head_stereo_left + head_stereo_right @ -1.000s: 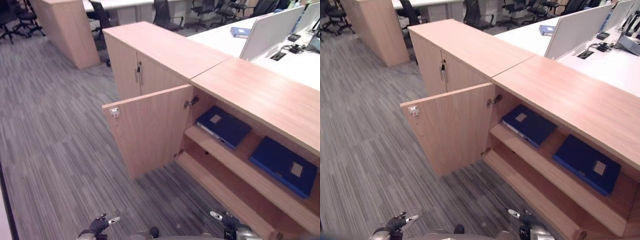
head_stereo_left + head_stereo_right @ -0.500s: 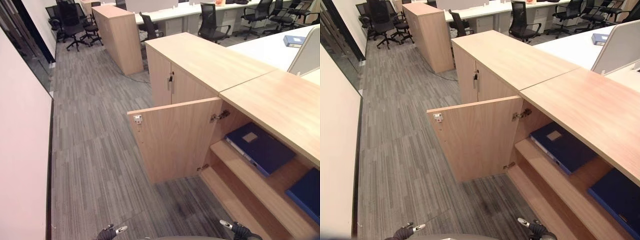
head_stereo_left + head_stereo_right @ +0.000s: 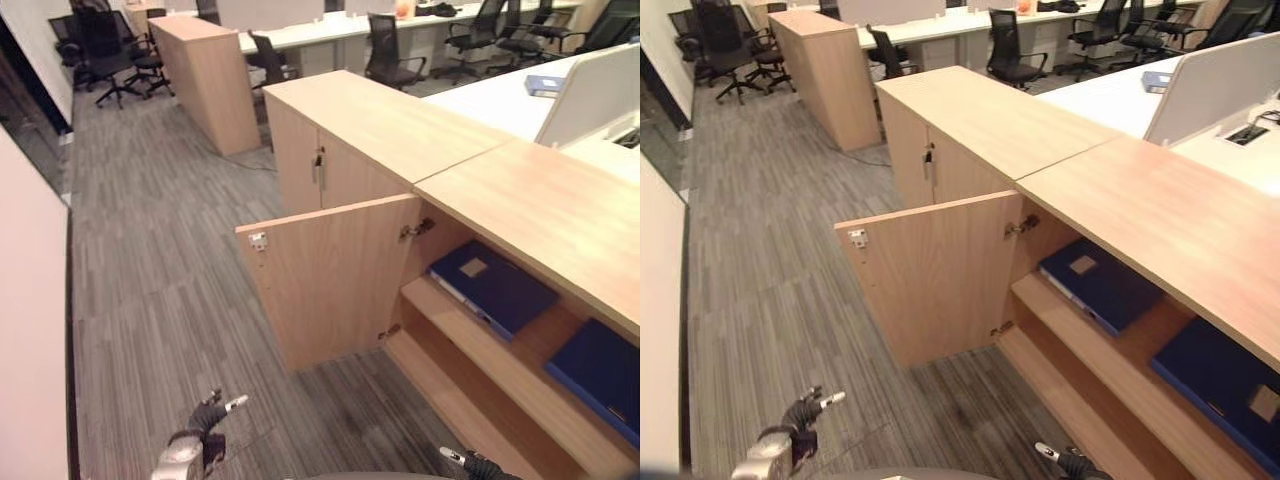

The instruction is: Put the empty folder in the office cabinet

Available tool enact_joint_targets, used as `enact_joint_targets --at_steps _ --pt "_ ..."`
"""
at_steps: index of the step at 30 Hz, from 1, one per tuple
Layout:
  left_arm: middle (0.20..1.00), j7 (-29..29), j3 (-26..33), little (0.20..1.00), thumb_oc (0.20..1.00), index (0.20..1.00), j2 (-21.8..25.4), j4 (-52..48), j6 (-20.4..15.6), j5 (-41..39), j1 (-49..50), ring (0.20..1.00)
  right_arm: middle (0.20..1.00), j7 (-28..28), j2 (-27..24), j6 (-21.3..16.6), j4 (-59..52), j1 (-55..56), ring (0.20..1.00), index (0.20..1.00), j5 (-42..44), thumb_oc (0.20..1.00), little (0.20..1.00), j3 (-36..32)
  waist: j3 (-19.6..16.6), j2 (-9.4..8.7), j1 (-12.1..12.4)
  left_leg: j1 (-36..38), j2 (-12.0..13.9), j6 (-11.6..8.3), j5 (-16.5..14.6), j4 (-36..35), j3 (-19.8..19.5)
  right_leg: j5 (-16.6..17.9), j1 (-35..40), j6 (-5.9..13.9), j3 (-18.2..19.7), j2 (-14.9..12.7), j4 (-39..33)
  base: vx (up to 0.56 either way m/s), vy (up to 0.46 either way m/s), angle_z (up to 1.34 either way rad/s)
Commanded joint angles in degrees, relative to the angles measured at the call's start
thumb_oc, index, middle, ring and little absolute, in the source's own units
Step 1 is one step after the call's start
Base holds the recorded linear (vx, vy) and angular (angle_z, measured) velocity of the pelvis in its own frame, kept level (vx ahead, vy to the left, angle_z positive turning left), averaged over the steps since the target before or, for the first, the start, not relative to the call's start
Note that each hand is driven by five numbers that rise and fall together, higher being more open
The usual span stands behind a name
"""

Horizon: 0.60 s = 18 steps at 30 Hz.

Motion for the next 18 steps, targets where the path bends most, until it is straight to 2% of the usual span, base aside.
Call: enact_joint_targets --at_steps 1,6,18 --pt "1.000 1.4 2.6 1.000 1.000 1.000 4.3 1.6 -3.5 -3.4 -6.9 1.000 1.000 0.5 -1.4 -1.7 -2.9 -1.4 1.000 1.000 0.1 1.000 1.000 2.6 0.0 -1.46 -0.6 -1.6 3.8 -5.57 -2.2 0.1 3.0 -3.4 2.5 6.70 0.2 -3.7 0.6 0.03 0.000 -0.39" --pt "1.000 1.7 4.0 1.000 1.000 1.000 12.3 2.9 -4.1 -5.5 -14.7 1.000 1.000 1.5 -2.1 -2.1 -4.4 -1.0 1.000 1.000 0.3 1.000 1.000 4.0 -0.5 -1.75 -3.2 -0.2 4.6 -5.56 -3.2 0.1 5.3 -3.3 2.0 7.01 2.7 -3.3 1.0 0.04 -0.002 -0.28" --pt "1.000 0.5 2.0 1.000 1.000 1.000 19.6 3.5 -4.9 -8.4 -25.7 1.000 1.000 2.7 -2.0 -2.2 -5.9 -0.5 1.000 1.000 1.7 1.000 1.000 4.5 -0.5 -3.01 -5.4 1.0 5.2 -5.17 -4.3 0.1 8.3 -2.9 0.9 7.91 5.4 -3.3 1.7 0.02 0.018 -0.18"
